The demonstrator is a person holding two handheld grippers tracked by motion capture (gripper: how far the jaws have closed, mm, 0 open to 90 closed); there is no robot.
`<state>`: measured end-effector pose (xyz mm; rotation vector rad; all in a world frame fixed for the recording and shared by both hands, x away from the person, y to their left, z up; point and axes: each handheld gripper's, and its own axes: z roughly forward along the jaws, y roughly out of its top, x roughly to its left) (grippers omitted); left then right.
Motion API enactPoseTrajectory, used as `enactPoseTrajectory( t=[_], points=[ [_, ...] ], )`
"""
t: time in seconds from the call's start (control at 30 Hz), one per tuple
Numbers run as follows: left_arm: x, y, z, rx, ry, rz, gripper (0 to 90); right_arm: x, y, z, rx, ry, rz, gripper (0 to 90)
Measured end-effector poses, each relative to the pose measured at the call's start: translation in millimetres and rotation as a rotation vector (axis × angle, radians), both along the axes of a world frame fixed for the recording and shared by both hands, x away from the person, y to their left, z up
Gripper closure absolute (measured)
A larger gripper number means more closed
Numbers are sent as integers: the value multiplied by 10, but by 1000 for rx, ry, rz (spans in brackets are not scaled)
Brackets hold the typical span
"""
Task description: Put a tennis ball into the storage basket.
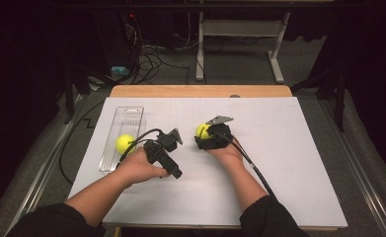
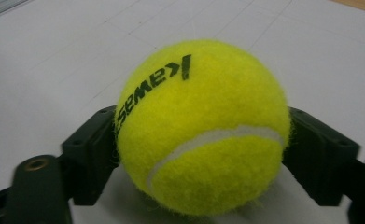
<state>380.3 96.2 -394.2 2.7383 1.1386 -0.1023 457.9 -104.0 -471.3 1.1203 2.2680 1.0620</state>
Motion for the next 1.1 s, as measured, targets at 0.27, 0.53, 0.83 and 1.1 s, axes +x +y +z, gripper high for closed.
enactPoseTrajectory(
  t=[0.27,0.53,0.83,1.1],
  points=[
    [-3,-4,3,-3,3,0,5,-129,-52,73,-4,-27,22,272],
    [-29,-7,19,0,-1,0,5,-405,-238,161,29,-72,28,272],
    [-47,-57,2,9,1,-5,5,-828,-540,215,78,-116,29,272],
    [-47,-69,7,11,8,-9,5,-1110,-758,197,80,-133,17,272]
  ],
)
